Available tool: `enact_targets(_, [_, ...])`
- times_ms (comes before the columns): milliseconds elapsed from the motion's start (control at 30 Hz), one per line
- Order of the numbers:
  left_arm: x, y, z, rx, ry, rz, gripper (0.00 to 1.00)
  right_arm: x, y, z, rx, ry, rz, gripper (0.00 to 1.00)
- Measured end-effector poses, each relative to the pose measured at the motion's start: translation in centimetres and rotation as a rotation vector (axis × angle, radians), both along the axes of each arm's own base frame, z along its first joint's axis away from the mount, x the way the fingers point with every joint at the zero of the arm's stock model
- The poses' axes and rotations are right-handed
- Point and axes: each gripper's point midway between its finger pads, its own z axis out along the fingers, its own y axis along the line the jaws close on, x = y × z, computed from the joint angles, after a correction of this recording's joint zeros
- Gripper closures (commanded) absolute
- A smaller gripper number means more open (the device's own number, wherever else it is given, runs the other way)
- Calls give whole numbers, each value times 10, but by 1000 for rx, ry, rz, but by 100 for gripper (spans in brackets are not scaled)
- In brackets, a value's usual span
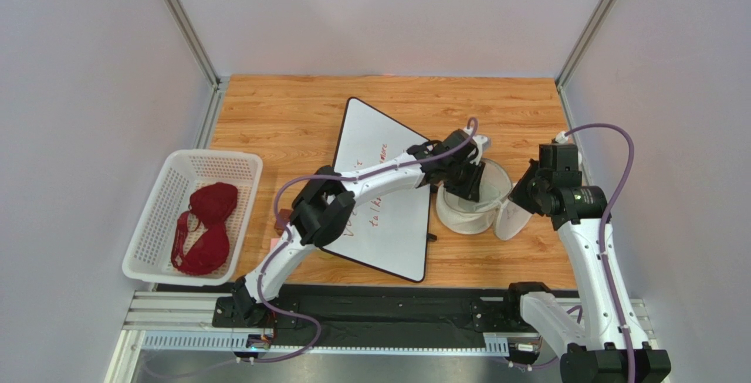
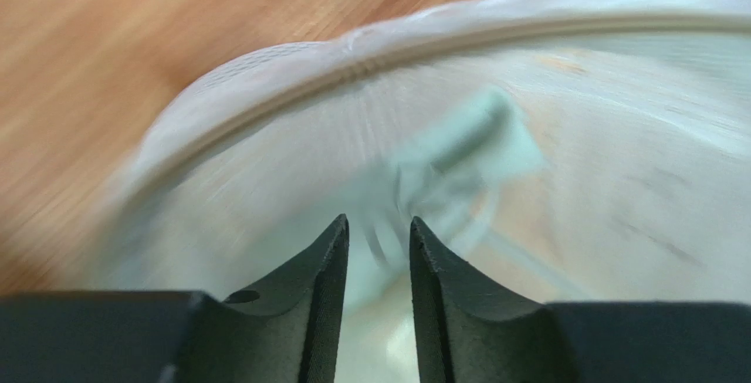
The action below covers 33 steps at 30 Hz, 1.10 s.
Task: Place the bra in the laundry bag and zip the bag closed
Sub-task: Place the bra in the laundry bag, then pick up the bra from the bin.
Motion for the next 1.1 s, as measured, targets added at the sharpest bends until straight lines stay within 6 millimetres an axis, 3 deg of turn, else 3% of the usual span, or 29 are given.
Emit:
enact_targets(133, [9, 26, 72, -29, -76, 21, 51, -5, -3, -24, -6, 50, -25, 100])
enact_targets(200, [9, 41, 130, -93, -135, 33, 50, -8, -4, -37, -4, 79, -44, 99])
enact_targets(233, [4, 52, 172, -147, -178, 34, 49, -10, -5, -45, -6, 99, -54, 97])
enact_targets(300, [-3, 66, 215, -206, -225, 35, 49, -14, -7, -58, -12, 138, -74, 91])
enact_targets(367, [-18, 92, 261, -270, -274, 43, 49, -19, -11, -69, -24, 168, -95, 76])
enact_targets(400, [-25, 106, 277, -292, -290, 48, 49, -22, -12, -74, -28, 181, -104, 69])
enact_targets(433, [-33, 122, 289, -310, -304, 56, 49, -23, -13, -77, -31, 189, -111, 54])
enact_targets(467, [-39, 142, 296, -315, -311, 72, 49, -25, -14, -79, -36, 195, -115, 47])
enact_targets(567, [-41, 204, 294, -291, -328, 181, 47, -26, -16, -81, -47, 198, -118, 34])
enact_targets(667, [-34, 273, 268, -217, -315, 344, 47, -25, -17, -79, -64, 198, -101, 29])
enact_targets(733, [-30, 320, 246, -152, -291, 462, 46, -24, -17, -72, -92, 201, -74, 20])
enact_targets(767, [-30, 338, 238, -125, -278, 507, 45, -22, -15, -67, -107, 196, -59, 5])
enact_targets(800, [-29, 360, 229, -91, -263, 567, 45, -18, -13, -57, -144, 187, -26, 2])
enact_targets(900, [-26, 425, 206, 2, -213, 769, 44, -6, 4, -26, -220, 120, 73, 0])
enact_targets(967, [-26, 464, 193, 45, -171, 905, 38, 3, 21, -3, -254, 64, 136, 0])
enact_targets(1100, [-28, 549, 171, 162, -84, 1231, 34, 15, 46, 27, -292, -10, 217, 0])
